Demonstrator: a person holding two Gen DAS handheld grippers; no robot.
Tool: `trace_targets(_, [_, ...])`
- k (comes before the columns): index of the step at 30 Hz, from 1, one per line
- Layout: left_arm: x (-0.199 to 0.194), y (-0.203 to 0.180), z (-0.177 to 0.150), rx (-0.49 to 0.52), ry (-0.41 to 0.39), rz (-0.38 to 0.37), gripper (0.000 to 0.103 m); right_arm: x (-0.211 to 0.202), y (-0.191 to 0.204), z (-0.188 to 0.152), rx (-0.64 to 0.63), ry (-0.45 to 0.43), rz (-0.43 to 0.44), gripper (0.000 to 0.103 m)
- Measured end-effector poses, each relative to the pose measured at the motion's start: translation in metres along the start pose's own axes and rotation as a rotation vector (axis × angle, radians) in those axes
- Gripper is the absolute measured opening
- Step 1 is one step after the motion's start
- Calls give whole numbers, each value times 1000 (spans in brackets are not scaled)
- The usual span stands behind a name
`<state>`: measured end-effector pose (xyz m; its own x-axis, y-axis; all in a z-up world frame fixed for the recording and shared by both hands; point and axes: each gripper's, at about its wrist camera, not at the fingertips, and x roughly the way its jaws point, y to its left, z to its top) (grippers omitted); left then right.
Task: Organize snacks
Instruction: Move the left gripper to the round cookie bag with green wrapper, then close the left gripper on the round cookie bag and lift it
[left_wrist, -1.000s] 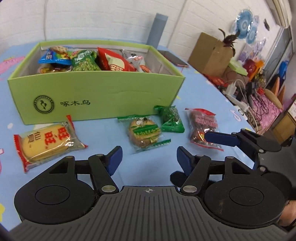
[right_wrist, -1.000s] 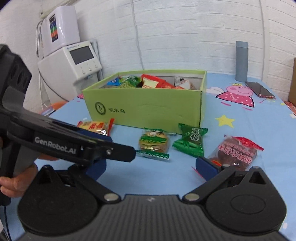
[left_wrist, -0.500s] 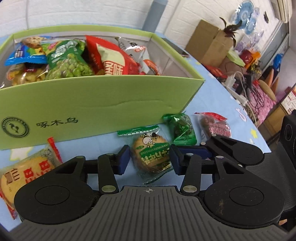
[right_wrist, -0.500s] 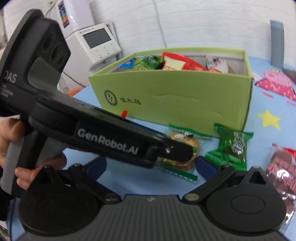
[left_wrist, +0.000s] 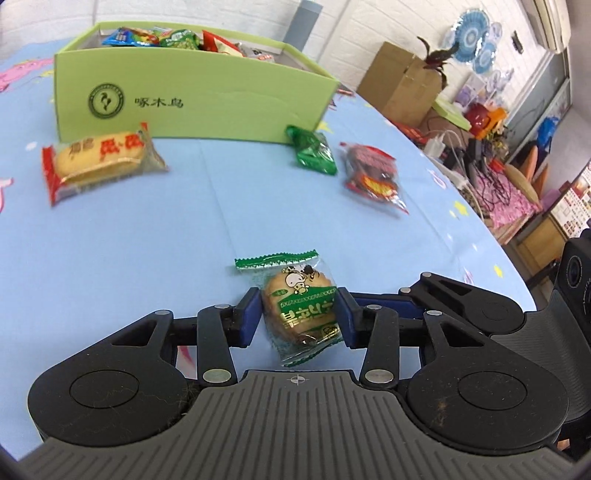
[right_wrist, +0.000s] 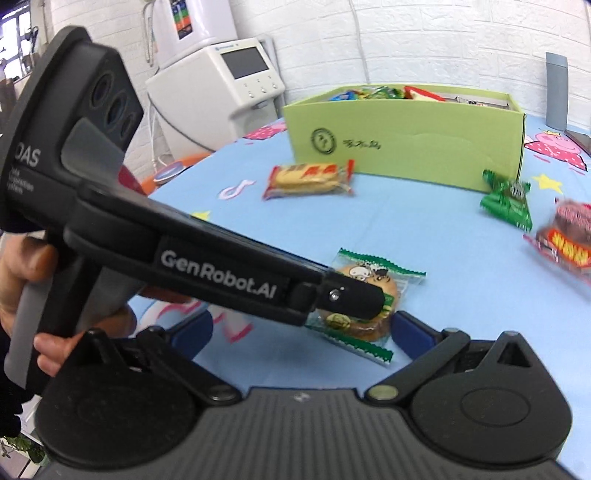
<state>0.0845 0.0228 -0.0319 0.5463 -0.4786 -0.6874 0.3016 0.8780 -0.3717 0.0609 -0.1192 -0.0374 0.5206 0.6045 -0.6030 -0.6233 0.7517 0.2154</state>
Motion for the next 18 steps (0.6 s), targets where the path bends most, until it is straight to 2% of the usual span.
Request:
trace_targets(3, [-7,-4,-8,-2,-11,-3,37,-9,11,-9,-17,-9,-30,102])
trace_targets(7, [-9,2,-8,-48,-28,14,38,-17,11,-9,-33,-37,-128,102])
trace_targets(12, [-6,2,-9,-57,-35,1,37,-6,11,-4,-68,-36,-169,101])
trace_targets(13, [-5,0,-10,-50,-39,3,37,-1,10,-3,-72,-29,-168,97])
trace_targets(14, [-5,-1,-10,-40,-42,6,35,3,9,-4,-69,-20,-163,80])
trace_targets(15, [-5,-2,-12,-30,-43,7,25,5,8,-5,-67,-16,-163,74])
trace_targets(18, [-6,0,-15,-22,-56,-5,21,1,7,-4,-48,-32,-184,68])
